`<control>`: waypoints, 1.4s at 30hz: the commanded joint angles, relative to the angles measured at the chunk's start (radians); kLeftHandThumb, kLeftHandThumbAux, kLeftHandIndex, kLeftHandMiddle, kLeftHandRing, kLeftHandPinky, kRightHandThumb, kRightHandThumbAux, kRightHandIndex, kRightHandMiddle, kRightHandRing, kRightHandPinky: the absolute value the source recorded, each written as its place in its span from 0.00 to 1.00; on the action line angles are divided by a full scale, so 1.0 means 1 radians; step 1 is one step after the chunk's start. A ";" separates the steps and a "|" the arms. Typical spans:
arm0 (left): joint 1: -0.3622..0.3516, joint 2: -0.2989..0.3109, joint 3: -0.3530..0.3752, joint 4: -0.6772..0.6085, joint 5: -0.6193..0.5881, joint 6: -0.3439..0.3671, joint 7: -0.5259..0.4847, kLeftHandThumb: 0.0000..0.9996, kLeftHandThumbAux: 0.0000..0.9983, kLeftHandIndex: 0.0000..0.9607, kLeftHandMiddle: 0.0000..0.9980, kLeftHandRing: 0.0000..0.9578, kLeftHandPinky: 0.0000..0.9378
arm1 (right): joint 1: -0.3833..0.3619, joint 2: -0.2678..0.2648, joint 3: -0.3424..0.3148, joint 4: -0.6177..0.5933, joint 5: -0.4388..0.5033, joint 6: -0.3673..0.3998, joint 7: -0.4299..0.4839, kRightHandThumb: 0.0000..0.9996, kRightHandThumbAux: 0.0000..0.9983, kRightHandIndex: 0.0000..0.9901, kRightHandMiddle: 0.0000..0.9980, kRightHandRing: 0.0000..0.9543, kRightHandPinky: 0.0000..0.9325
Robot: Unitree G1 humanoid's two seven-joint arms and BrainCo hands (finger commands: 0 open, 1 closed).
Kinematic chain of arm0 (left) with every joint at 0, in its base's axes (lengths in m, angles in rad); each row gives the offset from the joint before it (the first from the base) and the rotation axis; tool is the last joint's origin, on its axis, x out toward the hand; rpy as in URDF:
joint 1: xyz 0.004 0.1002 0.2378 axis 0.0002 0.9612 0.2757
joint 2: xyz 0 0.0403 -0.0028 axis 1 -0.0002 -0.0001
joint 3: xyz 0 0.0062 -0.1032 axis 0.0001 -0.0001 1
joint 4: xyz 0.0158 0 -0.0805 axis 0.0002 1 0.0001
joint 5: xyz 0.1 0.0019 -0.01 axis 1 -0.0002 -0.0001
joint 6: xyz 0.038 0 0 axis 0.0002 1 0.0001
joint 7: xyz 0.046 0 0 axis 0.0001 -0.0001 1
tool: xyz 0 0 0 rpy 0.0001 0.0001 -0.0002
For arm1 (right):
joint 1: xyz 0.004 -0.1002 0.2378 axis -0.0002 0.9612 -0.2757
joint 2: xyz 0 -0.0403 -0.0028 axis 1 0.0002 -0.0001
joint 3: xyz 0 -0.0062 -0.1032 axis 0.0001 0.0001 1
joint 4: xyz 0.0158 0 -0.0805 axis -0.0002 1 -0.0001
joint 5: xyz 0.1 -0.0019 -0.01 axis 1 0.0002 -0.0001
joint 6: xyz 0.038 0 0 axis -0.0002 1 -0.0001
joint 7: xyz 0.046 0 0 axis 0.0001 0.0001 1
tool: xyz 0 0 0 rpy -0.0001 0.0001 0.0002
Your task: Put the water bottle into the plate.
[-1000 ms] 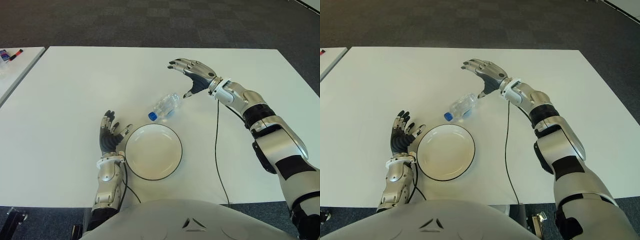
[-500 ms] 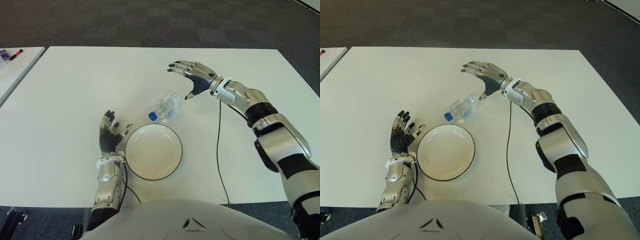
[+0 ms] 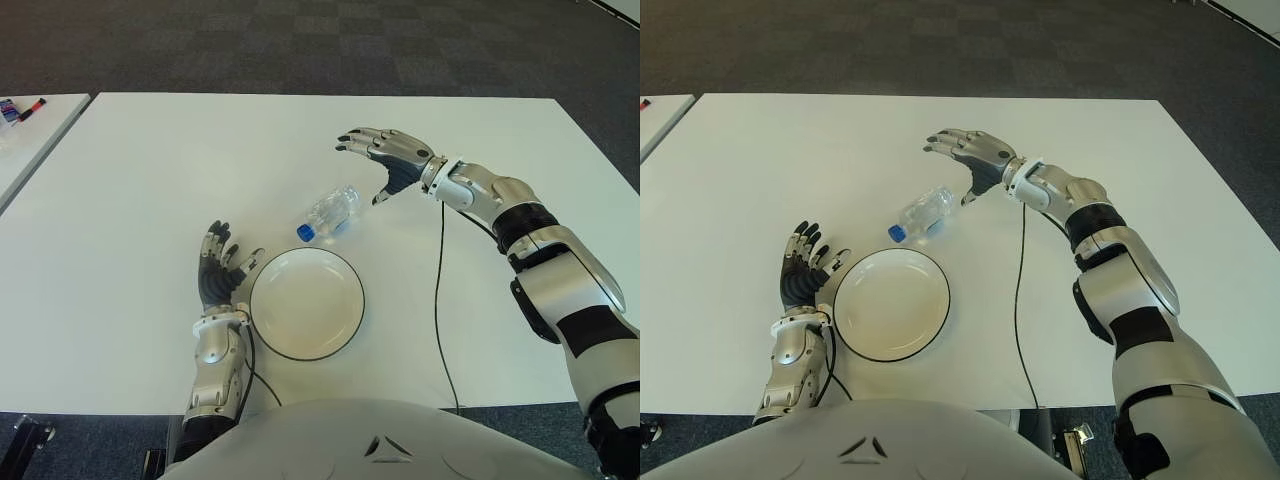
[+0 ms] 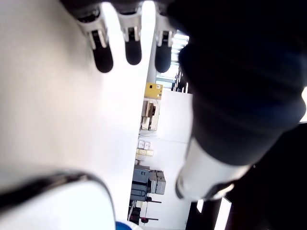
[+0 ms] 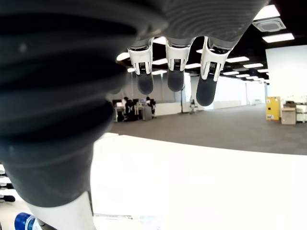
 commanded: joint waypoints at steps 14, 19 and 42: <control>0.011 -0.039 -0.003 0.034 0.001 0.033 -0.010 0.02 0.96 0.12 0.13 0.10 0.12 | -0.016 -0.007 0.016 0.004 -0.022 -0.021 0.004 0.00 0.91 0.00 0.00 0.01 0.32; 0.008 -0.037 -0.002 0.036 -0.001 0.034 -0.012 0.02 0.95 0.12 0.12 0.09 0.12 | -0.018 -0.006 0.023 0.007 -0.025 -0.023 -0.004 0.00 0.91 0.00 0.00 0.01 0.29; 0.001 -0.041 0.008 0.044 -0.013 0.022 -0.016 0.03 0.97 0.13 0.14 0.11 0.14 | -0.022 0.005 0.032 0.027 -0.019 -0.021 -0.021 0.00 0.85 0.00 0.00 0.02 0.28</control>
